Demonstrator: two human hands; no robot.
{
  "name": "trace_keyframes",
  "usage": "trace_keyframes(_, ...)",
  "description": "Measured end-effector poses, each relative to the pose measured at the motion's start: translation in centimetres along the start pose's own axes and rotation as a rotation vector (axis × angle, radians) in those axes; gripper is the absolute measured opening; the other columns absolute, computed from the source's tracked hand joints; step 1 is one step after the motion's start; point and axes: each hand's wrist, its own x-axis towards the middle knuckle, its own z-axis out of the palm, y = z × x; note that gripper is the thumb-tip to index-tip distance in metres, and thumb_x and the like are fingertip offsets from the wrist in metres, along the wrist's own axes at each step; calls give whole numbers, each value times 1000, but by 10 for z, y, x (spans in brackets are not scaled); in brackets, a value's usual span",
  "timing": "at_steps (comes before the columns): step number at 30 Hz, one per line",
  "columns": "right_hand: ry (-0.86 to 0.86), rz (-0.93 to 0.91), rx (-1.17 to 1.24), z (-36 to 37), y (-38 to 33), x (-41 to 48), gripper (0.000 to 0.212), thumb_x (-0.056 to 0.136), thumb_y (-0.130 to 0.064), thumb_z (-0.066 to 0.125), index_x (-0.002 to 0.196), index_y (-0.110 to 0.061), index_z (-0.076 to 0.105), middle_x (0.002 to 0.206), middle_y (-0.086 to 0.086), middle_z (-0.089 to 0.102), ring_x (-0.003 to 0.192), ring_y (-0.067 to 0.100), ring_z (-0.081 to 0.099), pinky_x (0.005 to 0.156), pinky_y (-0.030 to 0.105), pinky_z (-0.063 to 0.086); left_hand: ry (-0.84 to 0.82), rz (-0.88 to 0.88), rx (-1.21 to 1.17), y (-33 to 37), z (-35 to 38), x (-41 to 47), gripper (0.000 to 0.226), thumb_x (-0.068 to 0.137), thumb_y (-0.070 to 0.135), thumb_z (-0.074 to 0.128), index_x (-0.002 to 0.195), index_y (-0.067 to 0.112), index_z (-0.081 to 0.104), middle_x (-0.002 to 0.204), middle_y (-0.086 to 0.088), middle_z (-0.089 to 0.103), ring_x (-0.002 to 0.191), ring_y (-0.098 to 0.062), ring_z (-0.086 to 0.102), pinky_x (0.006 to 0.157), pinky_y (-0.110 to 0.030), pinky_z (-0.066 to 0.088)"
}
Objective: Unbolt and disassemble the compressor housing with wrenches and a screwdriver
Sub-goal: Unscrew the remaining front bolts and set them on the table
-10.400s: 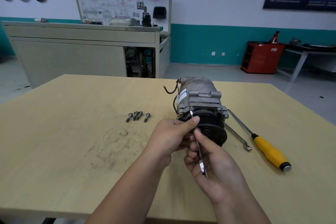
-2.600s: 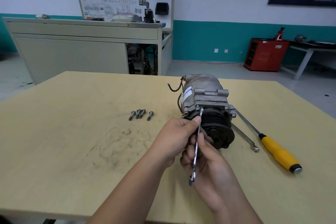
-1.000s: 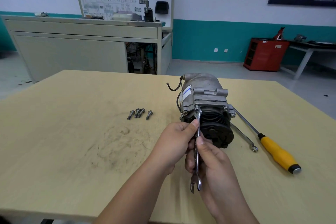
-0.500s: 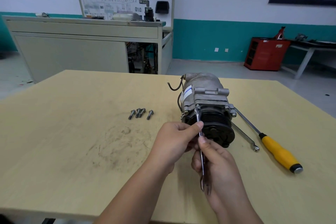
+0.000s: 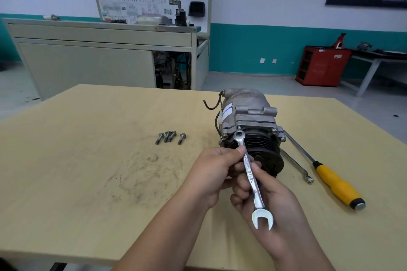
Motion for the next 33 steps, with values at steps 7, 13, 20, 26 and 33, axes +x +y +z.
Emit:
trace_keyframes(7, 5, 56, 188, 9, 0, 1, 19, 73, -18, 56, 60, -5, 60, 43, 0, 37, 34, 7, 34, 37, 17, 33, 53, -93, -27, -2, 1, 2, 44, 93, 33, 54, 101, -10, 63, 45, 1, 55, 32, -9, 49, 37, -12, 37)
trace_keyframes(13, 52, -23, 66, 14, 1, 1, 10, 81, -12, 57, 74, -6, 62, 50, 1, 51, 37, 5, 46, 37, 14, 38, 93, -34, 39, 3, -3, 0, 48, 87, 34, 63, 91, -14, 63, 40, 1, 51, 36, -11, 47, 44, -16, 43)
trace_keyframes(20, 81, -134, -118, 15, 6, 1, 36, 90, -10, 53, 58, -9, 70, 50, 4, 57, 41, 6, 51, 40, 17, 44, 57, -24, -12, 0, -4, 2, 36, 93, 21, 54, 95, -11, 67, 35, 4, 40, 28, -5, 33, 36, -12, 32)
trace_keyframes(26, -10, -64, -38, 13, 5, -3, 28, 78, -19, 54, 63, -7, 73, 56, 10, 59, 46, 13, 56, 44, 21, 48, -9, -25, -85, 3, -5, 0, 43, 95, 20, 49, 64, 7, 75, 90, -24, 50, 30, -3, 31, 33, -11, 27)
trace_keyframes(33, 1, -83, -23, 14, 14, 2, 20, 74, -19, 56, 71, -5, 70, 54, 6, 57, 46, 9, 55, 44, 19, 48, -32, -94, -190, 2, -7, -1, 46, 97, 19, 46, 57, 10, 67, 70, -9, 71, 27, -3, 31, 32, -9, 21)
